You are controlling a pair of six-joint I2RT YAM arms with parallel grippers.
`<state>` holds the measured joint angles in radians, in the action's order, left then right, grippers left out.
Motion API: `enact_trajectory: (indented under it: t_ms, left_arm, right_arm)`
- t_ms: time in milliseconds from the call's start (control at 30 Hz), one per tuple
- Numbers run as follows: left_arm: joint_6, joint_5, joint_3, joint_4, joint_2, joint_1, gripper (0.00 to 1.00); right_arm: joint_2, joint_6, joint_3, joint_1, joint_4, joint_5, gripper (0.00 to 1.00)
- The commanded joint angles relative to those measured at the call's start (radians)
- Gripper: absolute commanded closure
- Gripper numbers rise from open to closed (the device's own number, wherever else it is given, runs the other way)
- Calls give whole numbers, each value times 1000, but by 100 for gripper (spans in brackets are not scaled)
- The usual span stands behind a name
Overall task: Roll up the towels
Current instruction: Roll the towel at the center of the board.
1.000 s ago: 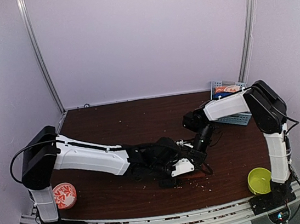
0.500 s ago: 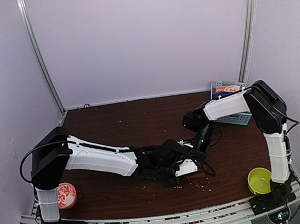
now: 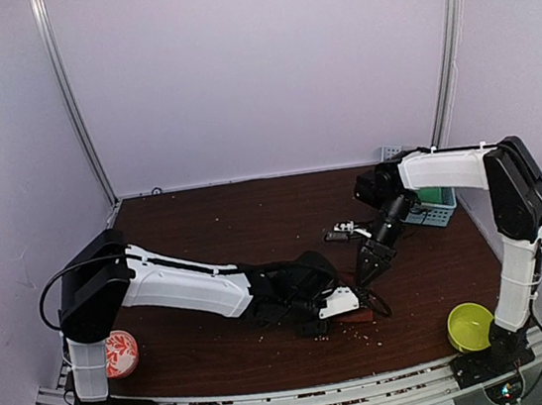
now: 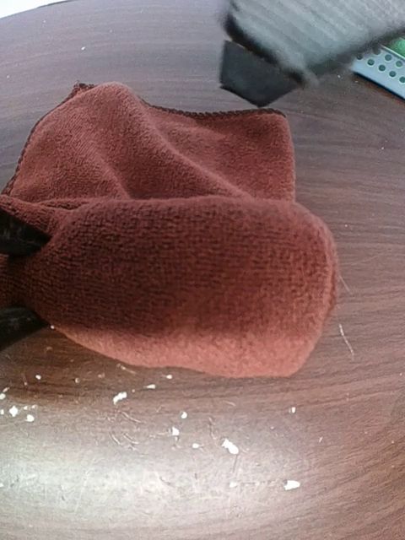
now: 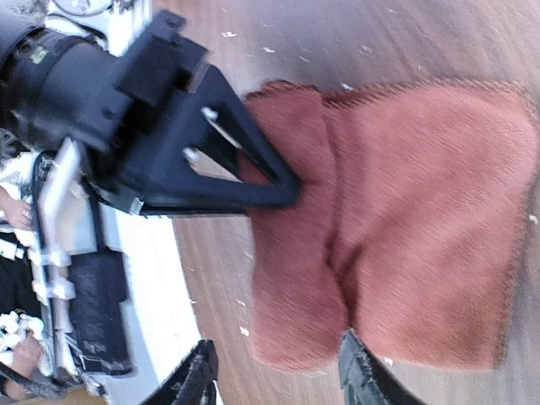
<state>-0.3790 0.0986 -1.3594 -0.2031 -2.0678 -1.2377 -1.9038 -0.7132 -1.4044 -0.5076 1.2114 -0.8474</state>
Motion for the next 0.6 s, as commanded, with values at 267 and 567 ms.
enact_trajectory:
  t_ms: [267,567]
  left_arm:
    - [130,-141,-37,-253,29,3,95]
    - [216,-248,-88,-386,-1,3,99]
  right_arm:
    - [-65,226,43,-111,-269,369,78]
    - [-266,267,-192,-222,-264,359,79]
